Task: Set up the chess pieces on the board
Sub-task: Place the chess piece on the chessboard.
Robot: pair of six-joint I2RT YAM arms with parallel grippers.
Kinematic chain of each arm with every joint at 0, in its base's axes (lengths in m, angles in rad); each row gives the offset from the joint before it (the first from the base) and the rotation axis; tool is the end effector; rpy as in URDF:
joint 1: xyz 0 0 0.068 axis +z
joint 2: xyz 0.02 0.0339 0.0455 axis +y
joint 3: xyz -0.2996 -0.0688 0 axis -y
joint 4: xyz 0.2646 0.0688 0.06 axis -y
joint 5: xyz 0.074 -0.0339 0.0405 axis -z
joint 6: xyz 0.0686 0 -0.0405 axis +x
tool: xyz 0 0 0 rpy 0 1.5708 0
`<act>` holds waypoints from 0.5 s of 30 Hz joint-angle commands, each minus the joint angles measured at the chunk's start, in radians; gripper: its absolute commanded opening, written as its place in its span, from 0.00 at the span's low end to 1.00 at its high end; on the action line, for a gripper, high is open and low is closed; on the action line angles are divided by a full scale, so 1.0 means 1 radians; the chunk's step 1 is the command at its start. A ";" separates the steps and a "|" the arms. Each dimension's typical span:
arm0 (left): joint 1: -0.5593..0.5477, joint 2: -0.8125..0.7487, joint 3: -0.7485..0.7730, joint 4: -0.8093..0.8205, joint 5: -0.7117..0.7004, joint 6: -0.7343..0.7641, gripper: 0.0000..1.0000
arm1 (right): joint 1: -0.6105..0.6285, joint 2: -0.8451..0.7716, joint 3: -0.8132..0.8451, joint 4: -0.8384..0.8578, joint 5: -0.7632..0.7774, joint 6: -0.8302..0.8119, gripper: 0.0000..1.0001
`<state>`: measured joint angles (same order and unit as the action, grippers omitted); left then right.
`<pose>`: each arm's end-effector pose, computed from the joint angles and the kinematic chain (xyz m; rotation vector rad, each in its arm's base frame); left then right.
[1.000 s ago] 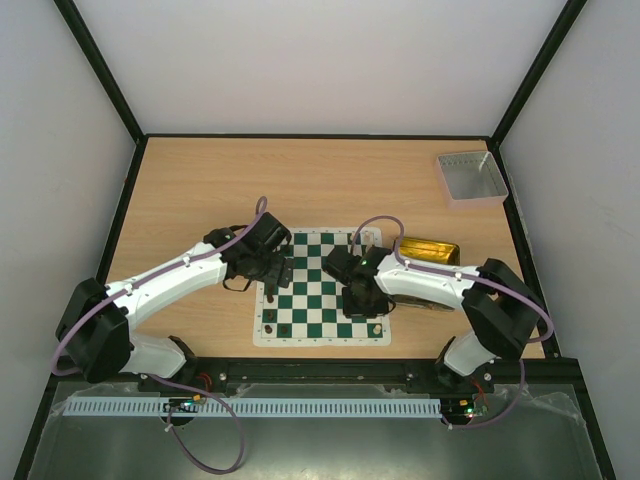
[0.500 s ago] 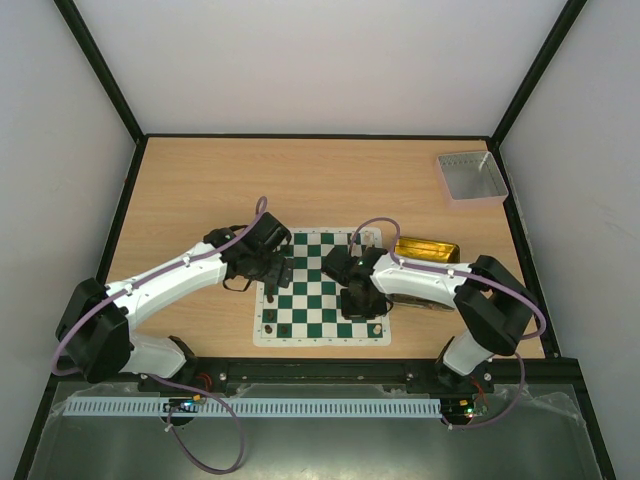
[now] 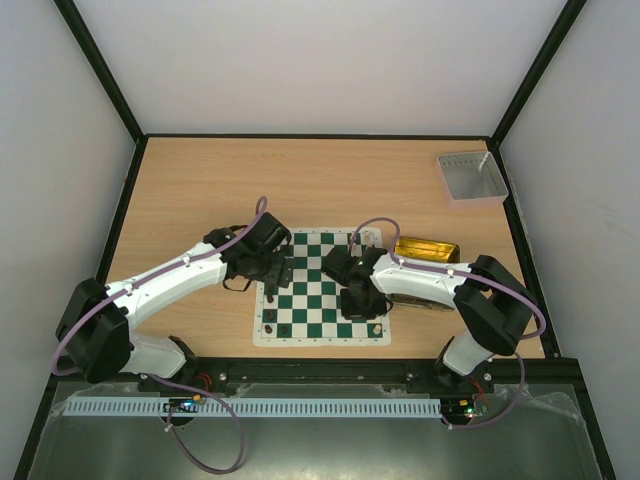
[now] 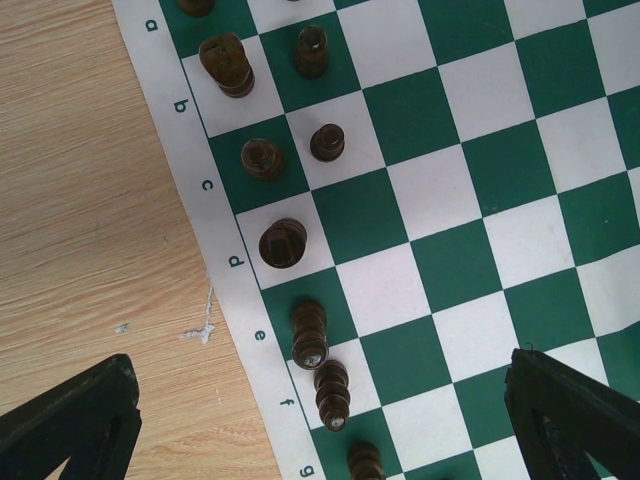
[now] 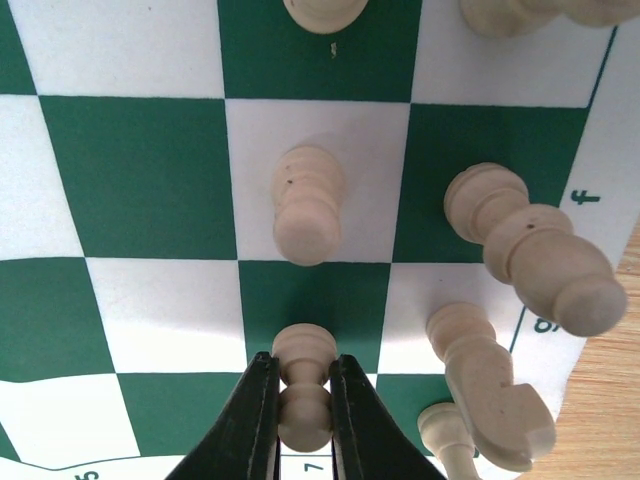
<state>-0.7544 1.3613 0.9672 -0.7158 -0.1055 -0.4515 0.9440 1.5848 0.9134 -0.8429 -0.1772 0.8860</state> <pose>0.2150 -0.1922 0.2330 0.3733 2.6674 -0.2412 0.1525 0.2312 0.1541 0.0954 -3.0253 -0.2317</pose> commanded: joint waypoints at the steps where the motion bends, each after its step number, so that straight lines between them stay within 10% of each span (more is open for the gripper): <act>1: -0.003 0.000 -0.008 -0.004 -0.007 0.008 0.99 | 0.007 0.010 0.009 -0.009 0.019 -0.001 0.10; 15: -0.003 -0.001 -0.008 -0.004 -0.005 0.010 0.99 | 0.007 0.012 0.006 -0.002 0.013 -0.002 0.18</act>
<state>-0.7544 1.3613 0.9672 -0.7158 -0.1055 -0.4511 0.9440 1.5848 0.9134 -0.8425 -0.1776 0.8822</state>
